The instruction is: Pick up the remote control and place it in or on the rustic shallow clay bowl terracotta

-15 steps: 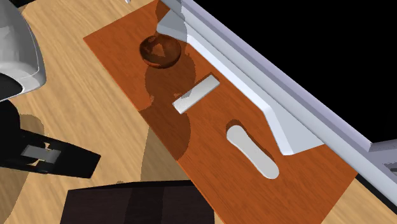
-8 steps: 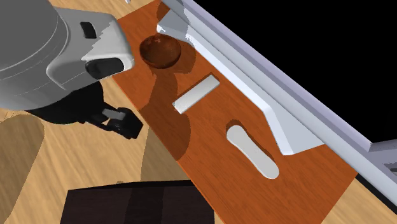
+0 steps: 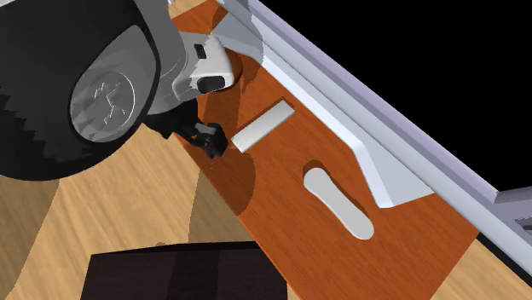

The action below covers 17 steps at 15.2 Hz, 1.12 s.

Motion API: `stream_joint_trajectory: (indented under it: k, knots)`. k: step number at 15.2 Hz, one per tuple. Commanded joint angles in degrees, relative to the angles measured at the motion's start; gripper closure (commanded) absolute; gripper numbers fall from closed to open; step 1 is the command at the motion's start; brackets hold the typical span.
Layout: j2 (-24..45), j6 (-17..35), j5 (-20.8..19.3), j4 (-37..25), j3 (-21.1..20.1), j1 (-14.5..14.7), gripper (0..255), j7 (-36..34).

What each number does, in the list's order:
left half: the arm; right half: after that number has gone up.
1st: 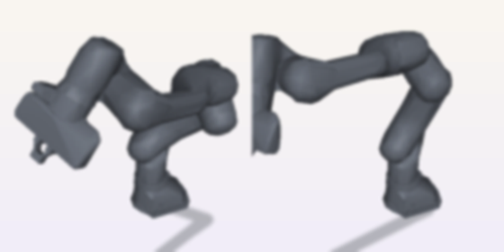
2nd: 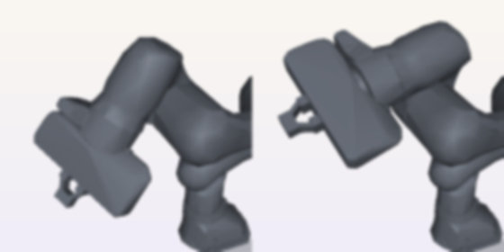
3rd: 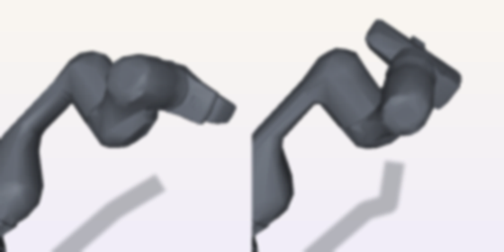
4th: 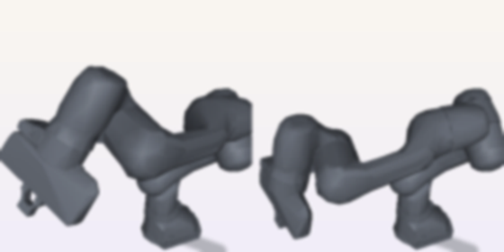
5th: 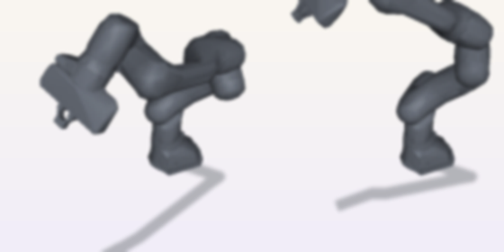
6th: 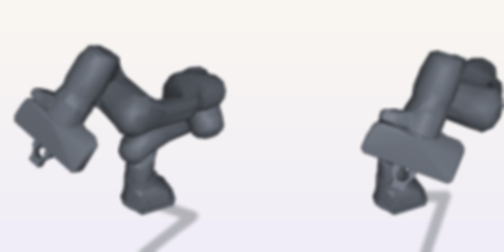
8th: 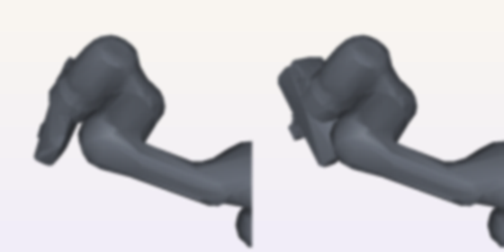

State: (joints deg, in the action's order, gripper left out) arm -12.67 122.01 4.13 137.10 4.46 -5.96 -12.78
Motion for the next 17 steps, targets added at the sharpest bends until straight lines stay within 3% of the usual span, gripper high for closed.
stream_joint_trajectory:
  k: [1, 9, 17]
  knots:
    - [4.48, 3.09, -0.23, -1.71, 0.35, -0.49, 0, -0.66]
    - [21.28, 11.22, -0.62, -11.27, 2.00, -2.24, 0, -3.40]
    - [37.74, 15.16, -0.01, -24.57, 3.79, -4.34, 0, -5.88]
